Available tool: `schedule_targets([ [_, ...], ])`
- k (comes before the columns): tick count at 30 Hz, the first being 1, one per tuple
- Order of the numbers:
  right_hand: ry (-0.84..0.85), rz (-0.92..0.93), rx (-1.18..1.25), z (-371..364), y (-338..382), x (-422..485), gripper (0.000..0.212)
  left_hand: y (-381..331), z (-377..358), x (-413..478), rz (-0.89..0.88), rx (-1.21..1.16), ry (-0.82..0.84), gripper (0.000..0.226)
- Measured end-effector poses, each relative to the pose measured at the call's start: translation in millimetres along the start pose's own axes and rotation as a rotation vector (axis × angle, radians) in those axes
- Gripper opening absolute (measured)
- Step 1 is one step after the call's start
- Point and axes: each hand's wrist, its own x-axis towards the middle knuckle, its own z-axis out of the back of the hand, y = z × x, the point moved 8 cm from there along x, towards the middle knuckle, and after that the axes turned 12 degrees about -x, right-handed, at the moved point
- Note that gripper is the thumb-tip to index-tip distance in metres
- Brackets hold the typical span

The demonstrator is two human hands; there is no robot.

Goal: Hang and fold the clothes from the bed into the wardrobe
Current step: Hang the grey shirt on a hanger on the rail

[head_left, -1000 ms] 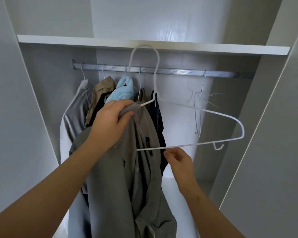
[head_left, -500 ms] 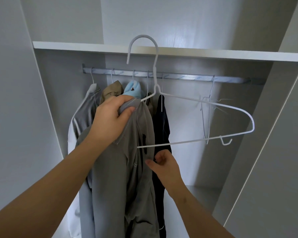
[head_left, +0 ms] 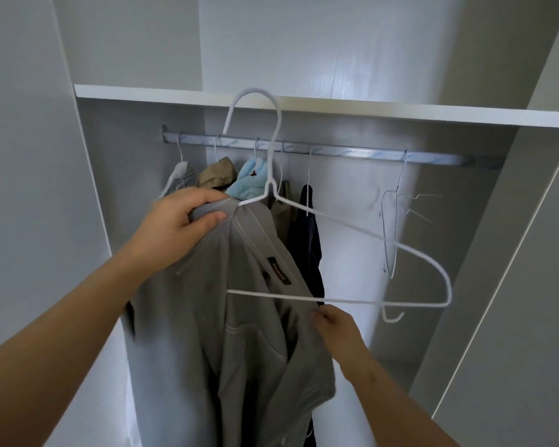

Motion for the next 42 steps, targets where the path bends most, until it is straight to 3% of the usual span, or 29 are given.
schedule_targets([
  [3, 0.057, 0.031, 0.072, 10, -2, 2, 0.038, 10, 13, -5, 0.018, -0.027, 0.071, 0.035],
  [5, 0.086, 0.041, -0.056, 14, -4, 4, 0.047, 16, 20, -9, 0.049, -0.067, 0.128, 0.039],
  [7, 0.076, 0.055, -0.152, 18, -4, 9, 0.048, 25, 25, -15, 0.127, -0.115, 0.183, 0.033],
  [12, 0.149, 0.088, -0.125, 22, 5, 10, 0.043, 49, 37, -23, 0.256, -0.165, 0.253, 0.034],
  [14, 0.200, 0.053, -0.083, 22, 6, 8, 0.043, 52, 32, -31, 0.268, -0.096, 0.338, 0.032],
  [17, 0.154, -0.009, -0.051, 22, 4, 6, 0.043, 46, 18, -38, 0.149, 0.095, 0.394, 0.026],
  [20, 0.071, -0.089, -0.013, 20, -1, 3, 0.045, 36, 6, -41, 0.041, 0.244, 0.318, 0.024],
  [23, -0.038, -0.128, 0.018, 25, 7, -1, 0.046, 35, -5, -45, 0.101, 0.371, 0.159, 0.021],
  [26, -0.090, -0.016, 0.024, 25, 36, -8, 0.040, 30, -21, -52, 0.155, 0.376, 0.027, 0.020],
  [31, -0.032, 0.279, -0.009, 8, 90, -32, 0.041, 30, -38, -56, 0.191, 0.221, -0.014, 0.024],
  [33, -0.155, 0.397, -0.082, 23, 103, -39, 0.035, 30, -33, -55, 0.186, 0.150, -0.046, 0.025],
  [35, -0.398, 0.476, -0.282, 49, 110, -42, 0.012, 30, -25, -54, 0.172, 0.077, -0.078, 0.026],
  [36, -0.441, 0.459, -0.418, 56, 112, -40, 0.021, 29, -23, -53, 0.154, 0.043, -0.081, 0.026],
  [38, -0.317, 0.422, -0.664, 54, 107, -26, 0.041, 23, -22, -52, 0.106, -0.004, -0.076, 0.027],
  [40, -0.186, 0.420, -0.640, 48, 103, -19, 0.027, 18, -25, -52, 0.083, -0.017, -0.063, 0.025],
  [42, -0.163, 0.421, -0.500, 48, 99, -20, 0.015, 14, -27, -51, 0.080, 0.014, -0.050, 0.020],
])
